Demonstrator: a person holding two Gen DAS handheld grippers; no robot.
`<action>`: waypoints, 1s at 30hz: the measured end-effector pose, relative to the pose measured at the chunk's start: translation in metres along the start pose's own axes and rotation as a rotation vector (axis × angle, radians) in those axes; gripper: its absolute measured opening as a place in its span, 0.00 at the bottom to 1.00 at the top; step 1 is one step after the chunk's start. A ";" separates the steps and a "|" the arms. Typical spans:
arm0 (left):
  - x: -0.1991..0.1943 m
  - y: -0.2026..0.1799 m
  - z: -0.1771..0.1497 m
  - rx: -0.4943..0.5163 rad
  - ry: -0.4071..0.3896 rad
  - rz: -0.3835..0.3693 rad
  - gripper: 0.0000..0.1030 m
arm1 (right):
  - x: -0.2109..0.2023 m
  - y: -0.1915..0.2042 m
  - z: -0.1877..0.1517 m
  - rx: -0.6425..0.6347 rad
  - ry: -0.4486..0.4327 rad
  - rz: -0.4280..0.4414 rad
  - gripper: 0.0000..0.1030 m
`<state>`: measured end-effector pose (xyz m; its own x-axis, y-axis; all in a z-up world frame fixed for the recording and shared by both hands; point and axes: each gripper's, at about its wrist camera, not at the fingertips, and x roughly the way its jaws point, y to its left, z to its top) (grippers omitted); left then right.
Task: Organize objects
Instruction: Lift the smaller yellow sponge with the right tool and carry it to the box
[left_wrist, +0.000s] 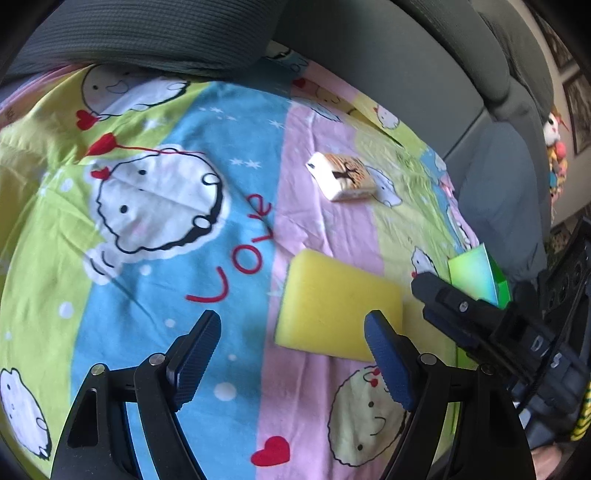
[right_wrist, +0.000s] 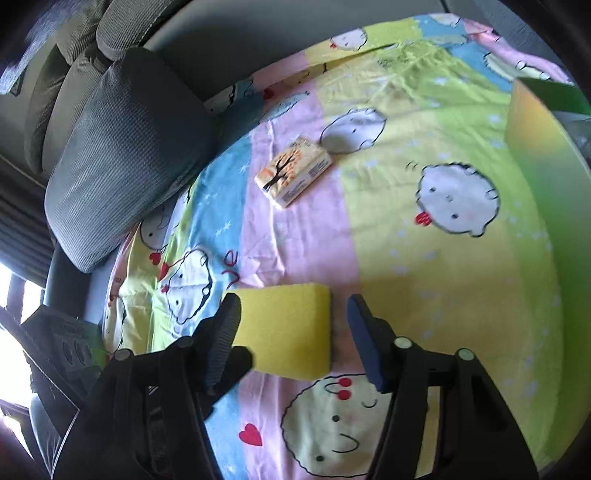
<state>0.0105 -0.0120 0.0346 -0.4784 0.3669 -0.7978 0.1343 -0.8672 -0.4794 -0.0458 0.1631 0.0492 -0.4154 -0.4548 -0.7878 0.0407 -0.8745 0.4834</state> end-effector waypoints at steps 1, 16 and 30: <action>0.002 -0.003 -0.001 0.010 0.007 -0.001 0.78 | 0.004 0.001 -0.001 -0.001 0.013 0.006 0.51; -0.010 -0.029 -0.015 0.149 -0.039 0.016 0.48 | -0.026 0.012 -0.007 -0.046 -0.047 0.121 0.47; -0.068 -0.112 -0.025 0.354 -0.288 -0.036 0.48 | -0.143 -0.034 -0.004 -0.024 -0.368 0.180 0.48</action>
<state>0.0495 0.0684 0.1337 -0.7060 0.3334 -0.6248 -0.1676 -0.9358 -0.3100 0.0163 0.2570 0.1441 -0.6970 -0.5136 -0.5004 0.1613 -0.7923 0.5884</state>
